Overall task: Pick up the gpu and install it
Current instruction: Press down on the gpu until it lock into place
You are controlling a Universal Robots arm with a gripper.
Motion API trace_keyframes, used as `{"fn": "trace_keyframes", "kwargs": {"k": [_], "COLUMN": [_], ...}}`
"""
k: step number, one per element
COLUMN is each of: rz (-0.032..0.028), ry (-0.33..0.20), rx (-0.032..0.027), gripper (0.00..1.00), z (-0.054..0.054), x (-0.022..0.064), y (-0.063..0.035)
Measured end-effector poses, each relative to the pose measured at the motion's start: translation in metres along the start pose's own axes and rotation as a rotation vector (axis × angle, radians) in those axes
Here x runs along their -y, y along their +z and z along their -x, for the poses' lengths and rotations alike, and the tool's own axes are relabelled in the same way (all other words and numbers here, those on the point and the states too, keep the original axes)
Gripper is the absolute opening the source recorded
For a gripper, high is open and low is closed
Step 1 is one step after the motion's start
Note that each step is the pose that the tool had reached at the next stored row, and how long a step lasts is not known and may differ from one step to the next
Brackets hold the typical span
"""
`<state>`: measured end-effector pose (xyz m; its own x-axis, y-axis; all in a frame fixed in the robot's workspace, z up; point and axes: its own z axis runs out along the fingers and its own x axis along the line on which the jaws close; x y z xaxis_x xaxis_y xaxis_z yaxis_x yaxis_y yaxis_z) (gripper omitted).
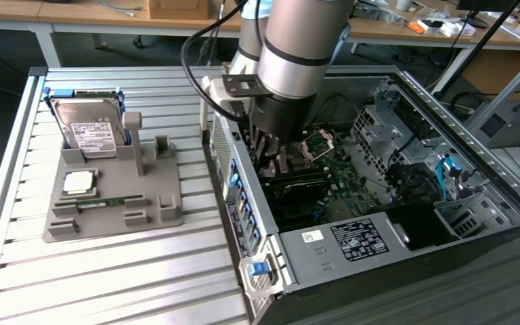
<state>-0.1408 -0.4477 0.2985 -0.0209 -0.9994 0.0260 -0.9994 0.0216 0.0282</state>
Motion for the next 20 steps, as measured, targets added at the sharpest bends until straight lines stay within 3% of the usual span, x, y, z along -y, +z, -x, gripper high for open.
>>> {"fn": "trace_keyframes", "kwargs": {"k": [10,20], "rz": [0.0013,0.0079], "ry": [0.0,0.0], "rx": [0.0001,0.0], "gripper": [0.11,0.11], "z": [0.0,0.0], "x": [0.0008,0.0124], "y": [0.0022,0.0064]}}
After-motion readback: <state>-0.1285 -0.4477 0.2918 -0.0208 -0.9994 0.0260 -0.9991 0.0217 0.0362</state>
